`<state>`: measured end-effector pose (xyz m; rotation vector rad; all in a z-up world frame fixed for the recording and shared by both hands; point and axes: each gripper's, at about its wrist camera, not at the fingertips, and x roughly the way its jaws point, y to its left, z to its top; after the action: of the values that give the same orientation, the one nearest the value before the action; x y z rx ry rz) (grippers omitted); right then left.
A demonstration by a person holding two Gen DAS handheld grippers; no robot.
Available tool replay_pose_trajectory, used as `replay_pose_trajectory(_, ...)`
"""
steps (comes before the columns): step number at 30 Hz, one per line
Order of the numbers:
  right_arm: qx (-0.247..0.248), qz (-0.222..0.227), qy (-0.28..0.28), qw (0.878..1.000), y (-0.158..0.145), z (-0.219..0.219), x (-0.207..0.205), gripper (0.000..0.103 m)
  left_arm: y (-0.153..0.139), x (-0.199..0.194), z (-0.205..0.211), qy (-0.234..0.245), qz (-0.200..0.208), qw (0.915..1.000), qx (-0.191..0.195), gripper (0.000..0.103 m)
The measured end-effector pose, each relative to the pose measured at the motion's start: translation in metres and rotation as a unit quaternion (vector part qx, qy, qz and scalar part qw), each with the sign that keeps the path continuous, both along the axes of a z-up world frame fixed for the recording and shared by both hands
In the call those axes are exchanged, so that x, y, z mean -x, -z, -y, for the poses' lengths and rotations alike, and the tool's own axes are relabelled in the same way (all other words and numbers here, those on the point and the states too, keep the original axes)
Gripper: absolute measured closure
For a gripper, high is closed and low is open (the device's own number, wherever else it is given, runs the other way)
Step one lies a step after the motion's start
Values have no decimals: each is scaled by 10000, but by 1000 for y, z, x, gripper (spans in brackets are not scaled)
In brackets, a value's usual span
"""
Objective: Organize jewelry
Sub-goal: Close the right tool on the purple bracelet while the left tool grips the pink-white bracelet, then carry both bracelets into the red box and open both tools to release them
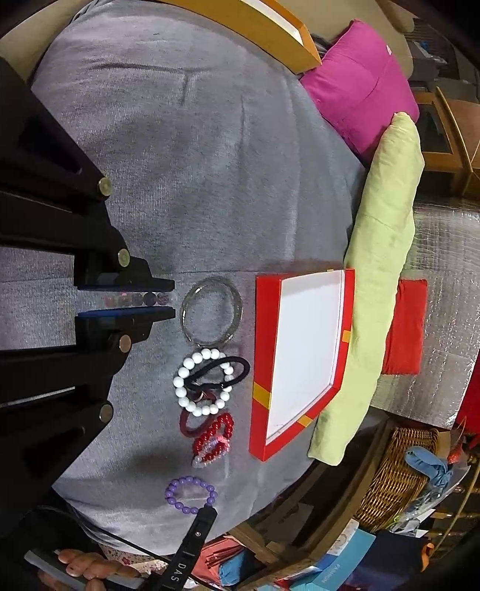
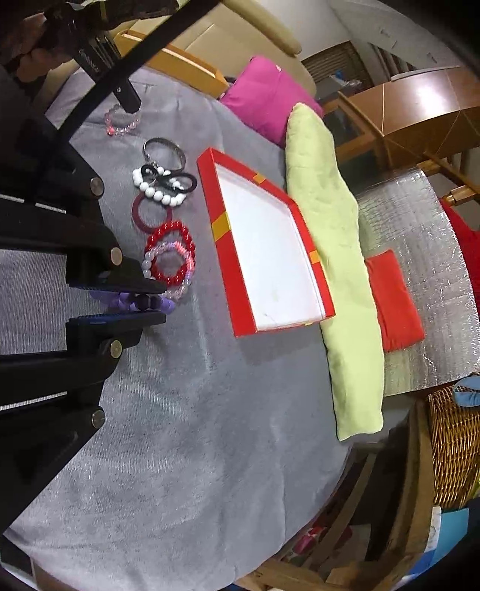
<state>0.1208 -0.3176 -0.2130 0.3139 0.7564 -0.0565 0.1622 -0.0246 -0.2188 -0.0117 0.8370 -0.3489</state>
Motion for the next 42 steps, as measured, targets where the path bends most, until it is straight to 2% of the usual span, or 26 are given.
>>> replay_pose_trajectory(13,-522,217,-178,9982,-8,-2,-6,93,-20,-10,-2,112,90,9994,315,95)
replay_pose_trajectory(21,-656,458,-239,9965,-27,-2,-27,93,-55,-54,18,158,432,9985,297,95)
replay_pose_trajectory(27,-791,845,-198,9931,-54,1,-88,93,-72,-111,45,154,557,9971,498,95)
replay_pose_trajectory(31,-987,860,-160,9913,-58,4,-136,93,-74,-147,58,102,540,9965,629,95)
replay_pose_trajectory(36,-1167,740,-214,9902,-49,5,-196,93,-61,-201,75,90,352,9968,717,95)
replay_pose_trajectory(42,-1469,479,-106,9879,-25,12,-258,93,-42,-245,89,103,28,9974,719,95)
